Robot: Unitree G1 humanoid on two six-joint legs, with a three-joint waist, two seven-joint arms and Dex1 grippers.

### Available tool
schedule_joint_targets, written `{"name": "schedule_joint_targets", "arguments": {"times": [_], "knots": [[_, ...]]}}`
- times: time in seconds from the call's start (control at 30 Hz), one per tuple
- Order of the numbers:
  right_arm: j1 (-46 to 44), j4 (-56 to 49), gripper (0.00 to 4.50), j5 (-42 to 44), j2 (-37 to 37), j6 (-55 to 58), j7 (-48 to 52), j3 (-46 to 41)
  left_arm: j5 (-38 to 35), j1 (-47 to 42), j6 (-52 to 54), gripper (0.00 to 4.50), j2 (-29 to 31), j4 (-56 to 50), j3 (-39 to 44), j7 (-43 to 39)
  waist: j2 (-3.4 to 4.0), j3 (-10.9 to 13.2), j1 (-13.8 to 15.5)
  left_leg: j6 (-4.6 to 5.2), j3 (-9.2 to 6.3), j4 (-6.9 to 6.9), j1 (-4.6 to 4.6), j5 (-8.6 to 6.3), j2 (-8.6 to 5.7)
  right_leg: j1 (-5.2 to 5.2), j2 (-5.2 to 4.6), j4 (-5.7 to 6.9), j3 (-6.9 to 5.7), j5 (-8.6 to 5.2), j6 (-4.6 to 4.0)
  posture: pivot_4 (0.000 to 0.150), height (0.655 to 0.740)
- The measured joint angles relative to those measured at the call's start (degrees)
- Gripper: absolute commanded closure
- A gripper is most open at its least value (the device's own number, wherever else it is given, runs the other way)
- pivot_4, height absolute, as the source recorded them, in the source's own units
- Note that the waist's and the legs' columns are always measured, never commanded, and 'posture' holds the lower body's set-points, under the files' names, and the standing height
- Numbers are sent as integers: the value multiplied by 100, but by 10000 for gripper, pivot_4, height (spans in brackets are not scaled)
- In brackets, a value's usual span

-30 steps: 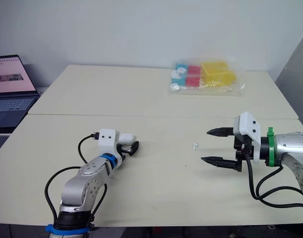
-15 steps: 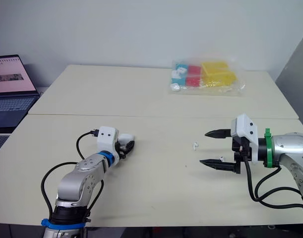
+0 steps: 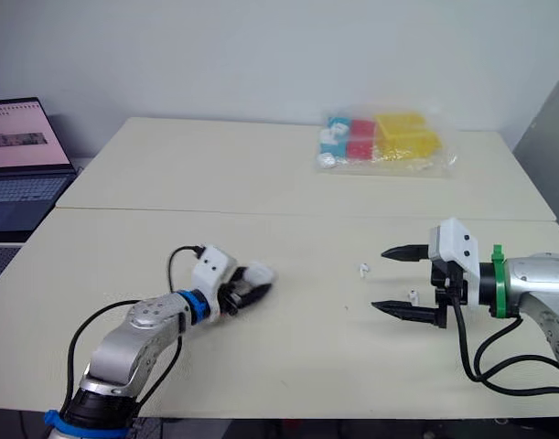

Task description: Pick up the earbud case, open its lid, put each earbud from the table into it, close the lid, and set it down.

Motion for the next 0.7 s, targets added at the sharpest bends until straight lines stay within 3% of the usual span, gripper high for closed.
{"name": "schedule_joint_targets", "arguments": {"times": [0.3,0.47,0.7], "knots": [[177,-439,0,633,6,906,-592,-253,-426,-109,-1408,17151,-129,-59,-76,-1293,0,0,-5,0,0,0,1,0,-4,0,11,0,-3,-1,-1,1500,7354],[-471,-461,0,2051,-153,2687,-1531,-280,-68,-348,-2805,17151,-176,185,-388,-1892,1,0,-2,1,3,2,0,0,-4,0,12,1,-2,0,-2,1500,7354],[-1221,18,0,4204,104,4033,-3009,4,221,-738,-4385,17151,-344,746,-592,-2388,0,0,-5,1,6,2,-21,0,-4,-8,17,-7,-4,1,0,1500,7354]]}}
